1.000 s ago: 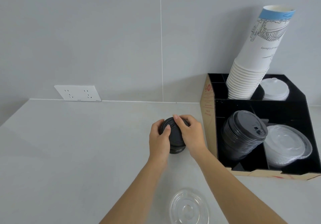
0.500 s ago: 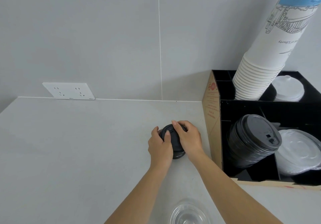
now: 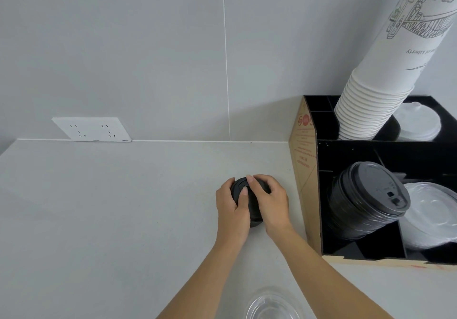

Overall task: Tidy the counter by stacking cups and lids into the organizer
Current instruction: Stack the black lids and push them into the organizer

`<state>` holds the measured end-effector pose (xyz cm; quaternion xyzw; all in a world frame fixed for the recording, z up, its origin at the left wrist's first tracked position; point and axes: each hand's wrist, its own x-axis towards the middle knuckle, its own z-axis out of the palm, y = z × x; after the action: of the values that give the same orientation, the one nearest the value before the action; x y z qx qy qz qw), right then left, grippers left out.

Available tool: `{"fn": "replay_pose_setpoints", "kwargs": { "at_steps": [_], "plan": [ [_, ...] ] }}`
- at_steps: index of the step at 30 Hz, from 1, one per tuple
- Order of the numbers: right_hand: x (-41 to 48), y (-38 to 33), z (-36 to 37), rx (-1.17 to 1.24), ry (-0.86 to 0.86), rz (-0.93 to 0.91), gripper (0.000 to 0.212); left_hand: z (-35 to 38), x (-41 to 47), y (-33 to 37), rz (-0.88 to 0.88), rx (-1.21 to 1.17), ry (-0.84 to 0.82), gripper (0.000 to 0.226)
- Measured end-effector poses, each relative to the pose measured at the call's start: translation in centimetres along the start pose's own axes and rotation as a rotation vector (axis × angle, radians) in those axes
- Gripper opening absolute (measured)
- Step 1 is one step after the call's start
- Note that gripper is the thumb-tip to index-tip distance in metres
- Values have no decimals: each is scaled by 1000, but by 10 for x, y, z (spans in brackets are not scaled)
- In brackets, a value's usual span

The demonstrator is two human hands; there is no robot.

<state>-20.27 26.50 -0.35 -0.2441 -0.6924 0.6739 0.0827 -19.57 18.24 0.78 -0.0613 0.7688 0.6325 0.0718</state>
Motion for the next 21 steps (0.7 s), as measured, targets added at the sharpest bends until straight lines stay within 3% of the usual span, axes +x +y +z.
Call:
{"fn": "replay_pose_setpoints", "kwargs": {
  "at_steps": [5, 13, 18, 21],
  "plan": [
    [-4, -4, -2, 96, 5, -3, 15, -4, -3, 0, 29, -91, 22, 40],
    [-17, -34, -5, 233, 28, -79, 19, -13, -4, 27, -6, -285, 90, 59],
    [-28, -65, -19, 202, 72, -213, 17, -16, -13, 56, 78, -337, 3, 31],
    [-36, -83, -29, 195, 73, -272, 19, -9, -22, 75, 149, -315, -10, 29]
  ]
}}
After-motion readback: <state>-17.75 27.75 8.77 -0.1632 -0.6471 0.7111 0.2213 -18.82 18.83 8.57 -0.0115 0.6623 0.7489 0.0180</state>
